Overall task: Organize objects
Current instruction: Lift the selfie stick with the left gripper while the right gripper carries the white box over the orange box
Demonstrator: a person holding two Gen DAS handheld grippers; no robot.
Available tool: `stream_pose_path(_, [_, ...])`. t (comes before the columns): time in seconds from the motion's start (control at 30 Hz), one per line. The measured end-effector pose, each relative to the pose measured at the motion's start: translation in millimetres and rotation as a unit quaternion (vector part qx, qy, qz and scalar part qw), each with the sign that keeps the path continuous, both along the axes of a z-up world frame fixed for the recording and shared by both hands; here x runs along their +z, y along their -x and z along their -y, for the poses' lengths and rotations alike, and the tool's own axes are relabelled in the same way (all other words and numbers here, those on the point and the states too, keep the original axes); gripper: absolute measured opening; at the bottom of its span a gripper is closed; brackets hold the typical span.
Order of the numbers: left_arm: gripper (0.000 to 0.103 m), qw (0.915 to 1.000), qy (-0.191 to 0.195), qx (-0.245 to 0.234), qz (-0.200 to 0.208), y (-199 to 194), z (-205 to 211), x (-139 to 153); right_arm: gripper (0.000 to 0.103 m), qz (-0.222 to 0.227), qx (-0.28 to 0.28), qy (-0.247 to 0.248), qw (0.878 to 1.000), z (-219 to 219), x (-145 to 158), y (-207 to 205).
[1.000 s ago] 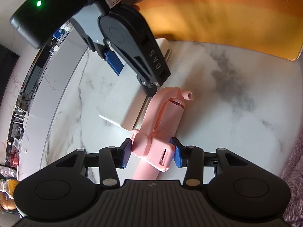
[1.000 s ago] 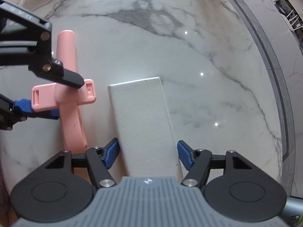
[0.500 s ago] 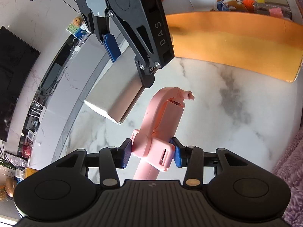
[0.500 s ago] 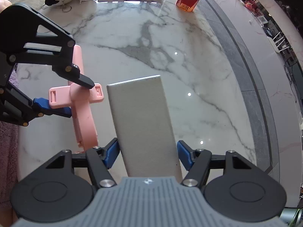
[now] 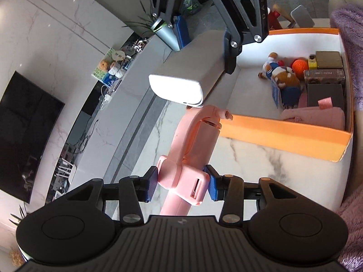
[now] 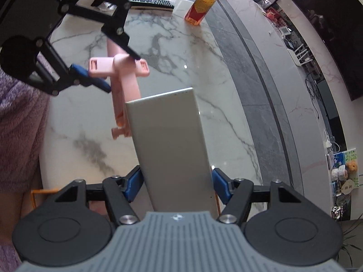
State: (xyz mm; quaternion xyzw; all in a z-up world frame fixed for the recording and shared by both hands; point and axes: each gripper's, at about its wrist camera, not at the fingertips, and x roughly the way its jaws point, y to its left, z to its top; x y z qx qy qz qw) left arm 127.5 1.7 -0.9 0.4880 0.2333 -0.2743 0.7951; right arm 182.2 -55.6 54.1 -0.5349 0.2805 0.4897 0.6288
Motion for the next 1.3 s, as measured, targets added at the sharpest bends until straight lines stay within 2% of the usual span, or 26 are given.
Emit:
stream_pose_path(0.13, [0.052,0.9995,-0.010,-0.028,0.007,-5.8,29.9,-1.9,0.066,-0.002,-0.026,0.017,1.000,35.6,-16.8,-11.3])
stream_pose_path(0.27, [0.052,0.9992,-0.010,-0.039,0.007,-17.8,50.8,-6.0,0.066,0.001,-0.023,0.036,0.999,50.7,-48.4,-27.7])
stream_pose_path(0.47, [0.052,0.9989,-0.022,-0.041,0.001,-42.4,67.3,-19.6,0.066,-0.022,-0.025,0.055,0.998,43.0,-97.4,-59.3])
stream_pose_path(0.7, [0.052,0.9974,-0.044,-0.057,0.000,-58.3,74.2,-38.3,0.066,-0.041,-0.017,0.054,0.998,30.1,-139.8,-84.4])
stream_pose_path(1.1, [0.052,0.9968,-0.043,-0.066,-0.006,-71.1,83.5,-49.2,0.065,-0.039,0.006,0.032,0.999,22.1,-176.6,-91.2])
stream_pose_path(1.3, [0.052,0.9967,-0.036,-0.072,-0.007,-68.1,92.4,-43.1,0.067,-0.026,0.004,0.021,0.999,29.4,-172.3,-89.7])
